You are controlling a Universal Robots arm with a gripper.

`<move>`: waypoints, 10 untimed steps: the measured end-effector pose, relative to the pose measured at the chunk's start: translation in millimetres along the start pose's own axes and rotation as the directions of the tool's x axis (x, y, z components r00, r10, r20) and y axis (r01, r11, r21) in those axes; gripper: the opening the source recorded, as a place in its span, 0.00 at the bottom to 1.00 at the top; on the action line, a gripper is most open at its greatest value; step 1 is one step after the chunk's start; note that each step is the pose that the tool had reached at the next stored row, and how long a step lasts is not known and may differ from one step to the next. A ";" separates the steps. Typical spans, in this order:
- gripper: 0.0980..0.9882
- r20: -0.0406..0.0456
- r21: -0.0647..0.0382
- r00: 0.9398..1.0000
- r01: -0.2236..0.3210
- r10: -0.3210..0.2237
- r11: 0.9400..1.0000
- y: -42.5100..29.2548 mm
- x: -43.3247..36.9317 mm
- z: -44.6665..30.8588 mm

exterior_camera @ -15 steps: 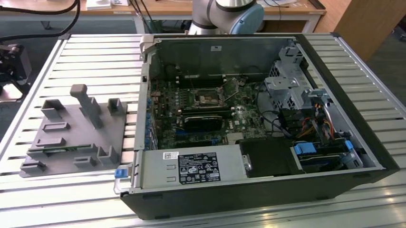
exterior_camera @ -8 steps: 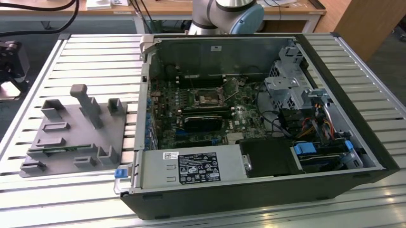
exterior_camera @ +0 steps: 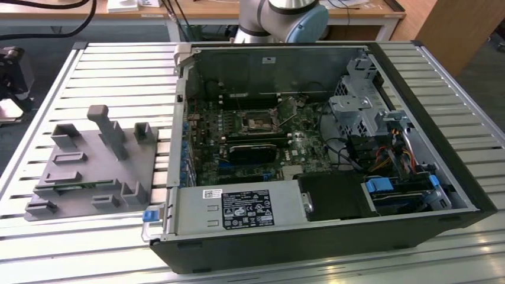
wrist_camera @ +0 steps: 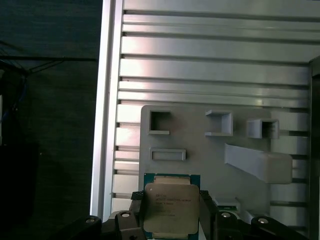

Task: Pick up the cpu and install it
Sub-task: 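Pick up the cpu and move it towards the insertion slot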

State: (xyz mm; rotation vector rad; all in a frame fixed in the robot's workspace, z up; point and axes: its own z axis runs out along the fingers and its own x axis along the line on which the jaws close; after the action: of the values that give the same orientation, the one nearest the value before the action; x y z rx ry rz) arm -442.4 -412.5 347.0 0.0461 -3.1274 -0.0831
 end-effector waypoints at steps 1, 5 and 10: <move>0.48 0.000 0.000 1.000 0.000 0.000 1.000 0.1 0.0 -0.8; 0.48 0.000 0.000 1.000 0.000 0.000 1.000 0.3 0.0 -4.2; 0.48 0.000 0.000 1.000 0.000 0.000 1.000 0.7 0.1 -8.8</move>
State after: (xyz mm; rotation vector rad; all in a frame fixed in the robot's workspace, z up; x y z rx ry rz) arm -442.4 -412.3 355.9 0.0461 -3.1273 -0.0829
